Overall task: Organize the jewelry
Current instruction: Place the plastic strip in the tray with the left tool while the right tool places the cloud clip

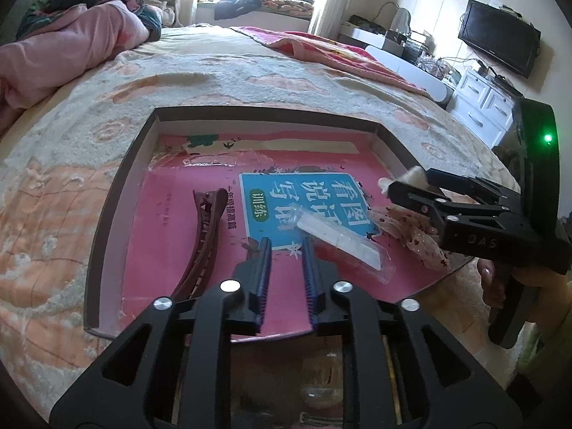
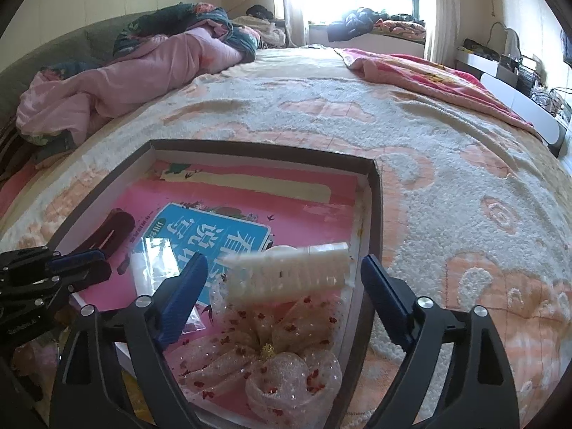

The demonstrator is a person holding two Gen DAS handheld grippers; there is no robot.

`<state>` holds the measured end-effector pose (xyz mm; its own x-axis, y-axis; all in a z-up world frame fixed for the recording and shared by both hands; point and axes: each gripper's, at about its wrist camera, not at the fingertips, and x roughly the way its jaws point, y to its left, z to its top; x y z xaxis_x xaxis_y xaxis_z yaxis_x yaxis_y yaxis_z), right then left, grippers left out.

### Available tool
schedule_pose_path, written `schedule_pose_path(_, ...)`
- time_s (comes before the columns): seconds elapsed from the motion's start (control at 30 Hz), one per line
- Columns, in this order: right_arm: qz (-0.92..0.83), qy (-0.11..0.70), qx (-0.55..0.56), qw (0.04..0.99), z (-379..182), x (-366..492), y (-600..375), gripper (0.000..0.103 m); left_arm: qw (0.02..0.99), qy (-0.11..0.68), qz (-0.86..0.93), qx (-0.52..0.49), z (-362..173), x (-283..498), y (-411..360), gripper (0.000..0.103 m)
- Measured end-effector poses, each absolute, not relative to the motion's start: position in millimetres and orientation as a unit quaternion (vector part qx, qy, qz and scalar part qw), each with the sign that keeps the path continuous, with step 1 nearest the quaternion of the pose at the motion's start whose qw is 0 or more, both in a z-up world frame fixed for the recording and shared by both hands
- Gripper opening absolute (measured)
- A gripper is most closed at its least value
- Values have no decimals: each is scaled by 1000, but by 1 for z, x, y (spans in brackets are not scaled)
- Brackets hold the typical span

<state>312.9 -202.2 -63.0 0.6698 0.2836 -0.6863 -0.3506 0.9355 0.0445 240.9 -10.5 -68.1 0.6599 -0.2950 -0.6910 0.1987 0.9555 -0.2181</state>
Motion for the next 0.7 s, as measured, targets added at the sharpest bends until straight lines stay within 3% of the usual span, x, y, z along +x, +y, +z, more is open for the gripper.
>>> schedule_pose_path(0.27,165,338,-45,925,-52,297,-208,95,911,383,-132,-75,-63,233,-6,38)
schedule_pose_path(0.4,162,324,-42,931,-47,289,-211,96,914,374,-131,-82,-59,228,-5,58)
schedule_pose_path(0.47,160,319,-38,933,-44,285,-214,96,915,370,-134,-89,-56,226,-3,61)
schedule_pose_path(0.53,159,315,-36,935,-42,281,-215,96,917,365,-131,-92,-53,223,-2,73)
schedule_pose_path(0.6,156,309,-37,938,-39,276,-217,96,919,359,-131,-96,-50,219,0,77)
schedule_pose_path(0.7,154,298,-39,941,-34,268,-218,96,924,347,-127,-98,-44,213,2,91)
